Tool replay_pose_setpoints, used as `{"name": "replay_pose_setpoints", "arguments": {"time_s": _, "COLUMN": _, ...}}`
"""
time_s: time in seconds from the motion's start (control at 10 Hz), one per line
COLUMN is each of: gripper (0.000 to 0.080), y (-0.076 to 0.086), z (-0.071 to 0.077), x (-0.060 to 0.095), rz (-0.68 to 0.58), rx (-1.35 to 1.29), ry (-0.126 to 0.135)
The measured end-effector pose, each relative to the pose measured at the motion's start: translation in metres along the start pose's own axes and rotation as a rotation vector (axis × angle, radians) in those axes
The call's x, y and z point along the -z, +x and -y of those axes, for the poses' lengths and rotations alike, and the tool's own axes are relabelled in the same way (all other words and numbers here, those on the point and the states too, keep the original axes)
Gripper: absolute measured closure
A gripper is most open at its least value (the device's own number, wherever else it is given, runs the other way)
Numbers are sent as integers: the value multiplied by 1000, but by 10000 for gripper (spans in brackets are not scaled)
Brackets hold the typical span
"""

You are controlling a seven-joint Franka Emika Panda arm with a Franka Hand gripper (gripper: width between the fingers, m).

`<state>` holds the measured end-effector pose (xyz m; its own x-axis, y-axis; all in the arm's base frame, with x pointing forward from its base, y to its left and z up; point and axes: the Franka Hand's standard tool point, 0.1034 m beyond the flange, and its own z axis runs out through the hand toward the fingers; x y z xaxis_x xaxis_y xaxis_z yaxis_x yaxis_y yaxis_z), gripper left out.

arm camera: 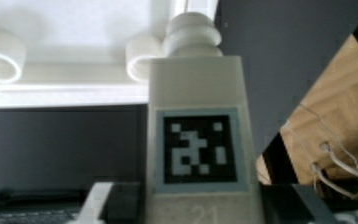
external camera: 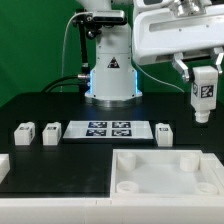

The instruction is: Assemble one leg

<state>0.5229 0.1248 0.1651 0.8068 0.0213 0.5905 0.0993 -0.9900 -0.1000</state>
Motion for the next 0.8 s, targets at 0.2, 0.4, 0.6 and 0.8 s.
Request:
{"name": "replay_pose_setpoints", "arguments": {"time_s": 0.2, "gripper": 508, "y": -1, "z": -5, "x": -3, "rz": 24, "rx": 27, "ry": -6}}
{"name": "replay_pose_setpoints", "arguments": {"time_s": 0.4, "gripper": 508, "y": 35, "z": -35, "x": -15, "rz": 11, "rx": 88, "ry": -40}}
{"name": "replay_pose_setpoints", "arguments": {"time_s": 0.6, "gripper": 508, "y": 71, "z": -45, "x": -33, "rz": -21, "rx": 65, "ry": -42}}
{"name": "replay_pose_setpoints", "arguments": {"time_s": 0.8, "gripper": 508, "y": 68, "z": -48, "x": -42, "rz": -22, "rx": 61, "ry": -42}}
